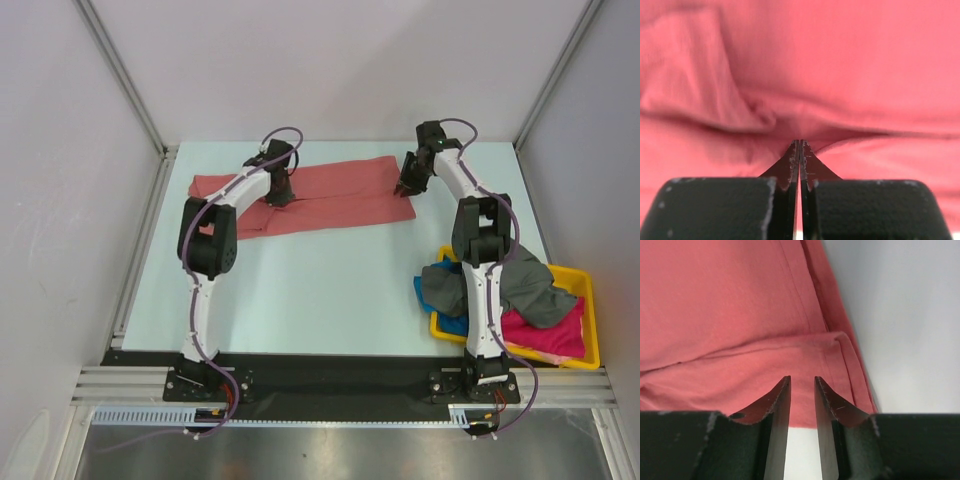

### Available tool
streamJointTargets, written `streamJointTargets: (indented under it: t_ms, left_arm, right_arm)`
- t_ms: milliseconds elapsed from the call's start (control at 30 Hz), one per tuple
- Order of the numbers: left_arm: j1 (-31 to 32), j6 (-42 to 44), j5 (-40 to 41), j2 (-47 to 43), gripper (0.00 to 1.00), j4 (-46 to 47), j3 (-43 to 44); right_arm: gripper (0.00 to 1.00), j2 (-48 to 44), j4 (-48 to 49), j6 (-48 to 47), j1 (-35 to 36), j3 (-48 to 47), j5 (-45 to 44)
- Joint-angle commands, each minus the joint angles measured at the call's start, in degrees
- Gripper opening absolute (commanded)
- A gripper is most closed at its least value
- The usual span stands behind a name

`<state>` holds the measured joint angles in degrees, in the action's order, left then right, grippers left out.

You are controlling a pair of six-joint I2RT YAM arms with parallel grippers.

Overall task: Fold and stack the t-shirts
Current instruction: Fold the tshirt

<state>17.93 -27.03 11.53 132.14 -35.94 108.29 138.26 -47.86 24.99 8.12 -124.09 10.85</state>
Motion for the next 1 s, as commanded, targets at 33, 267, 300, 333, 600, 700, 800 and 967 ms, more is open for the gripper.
streamJointTargets:
  t_ms: [33, 267, 300, 333, 600, 700, 800, 967]
  left_arm:
    - [0.61, -1.89, -3.61, -8.99, 0.0, -0.7, -3.77]
    - [0.96, -2.68, -6.43, -16.99, 0.0, -1.05, -11.08]
    - [0.96, -2.77, -6.61, -17.7, 0.0, -1.58, -11.34]
    - [0.96, -2.59, -6.87, -18.31, 0.0, -1.85, -11.69]
    - [-1.49, -1.45, -8.54, -25.07, 0.02, -5.28, -15.99]
    - [-4.74, -3.55, -9.5, -28.59, 0.03, -4.67, -21.96]
    - [-10.01, -6.88, -9.6, -33.6, 0.06, -3.88, -28.82]
    - [-20.73, -9.8, -13.99, -38.97, 0.08, -2.02, -38.15]
  right_arm:
    - [0.29, 3.76, 3.73, 1.37, -0.56, -4.66, -0.57]
    - [0.29, 9.91, 7.6, 1.37, -0.91, -11.42, 1.36]
    - [0.29, 10.45, 7.25, 1.37, -0.91, -12.83, 1.89]
    - [0.29, 10.8, 6.99, 1.37, -1.0, -14.23, 1.89]
    - [0.42, 2.57, 1.72, 2.35, -1.62, -9.34, 0.49]
    - [0.51, -1.14, -0.83, -0.55, -1.0, -5.65, -2.14]
    - [0.53, -3.95, -4.0, -1.87, -0.65, -4.15, -3.64]
    - [0.11, -7.3, 3.82, -0.74, 0.06, 5.17, 0.74]
